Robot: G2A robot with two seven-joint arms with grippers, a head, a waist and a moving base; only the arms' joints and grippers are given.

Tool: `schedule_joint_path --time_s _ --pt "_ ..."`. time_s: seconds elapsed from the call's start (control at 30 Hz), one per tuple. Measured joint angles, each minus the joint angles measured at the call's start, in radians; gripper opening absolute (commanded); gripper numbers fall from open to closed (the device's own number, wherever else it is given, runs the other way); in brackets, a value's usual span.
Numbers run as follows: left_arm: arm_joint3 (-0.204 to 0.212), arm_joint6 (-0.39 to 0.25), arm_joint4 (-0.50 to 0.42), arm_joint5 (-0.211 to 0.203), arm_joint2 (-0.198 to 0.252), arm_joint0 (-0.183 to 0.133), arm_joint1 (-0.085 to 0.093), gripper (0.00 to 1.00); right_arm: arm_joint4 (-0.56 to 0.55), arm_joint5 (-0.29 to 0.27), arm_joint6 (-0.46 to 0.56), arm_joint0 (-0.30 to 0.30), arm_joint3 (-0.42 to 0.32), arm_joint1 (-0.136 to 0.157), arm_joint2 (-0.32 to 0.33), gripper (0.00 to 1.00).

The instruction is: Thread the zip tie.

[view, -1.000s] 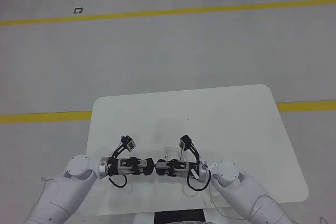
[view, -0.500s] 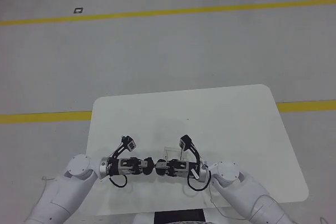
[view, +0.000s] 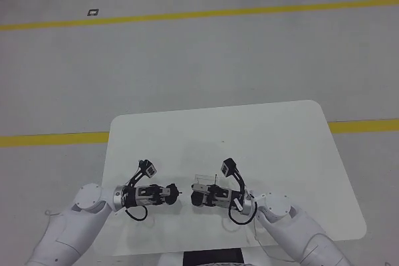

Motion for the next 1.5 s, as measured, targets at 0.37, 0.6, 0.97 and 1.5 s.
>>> schedule_joint_path --time_s 0.37,0.6,0.97,1.5 --pt "-0.019 0.027 -0.01 -0.018 -0.013 0.009 0.001 0.0 -0.018 -0.018 -0.012 -0.012 0.001 0.003 0.009 1.0" --pt "-0.039 0.07 0.053 -0.035 -0.03 0.003 0.003 0.0 -0.018 -0.018 -0.012 -0.012 0.001 0.003 0.009 1.0" --pt "-0.17 0.064 0.252 -0.035 -0.252 0.095 -0.035 0.0 -0.018 -0.018 -0.012 -0.012 0.001 0.003 0.009 1.0" --pt "-0.155 0.008 0.251 -0.035 -0.301 0.105 -0.069 0.0 -0.412 0.245 -0.022 0.06 -0.185 0.025 -0.011 1.0"
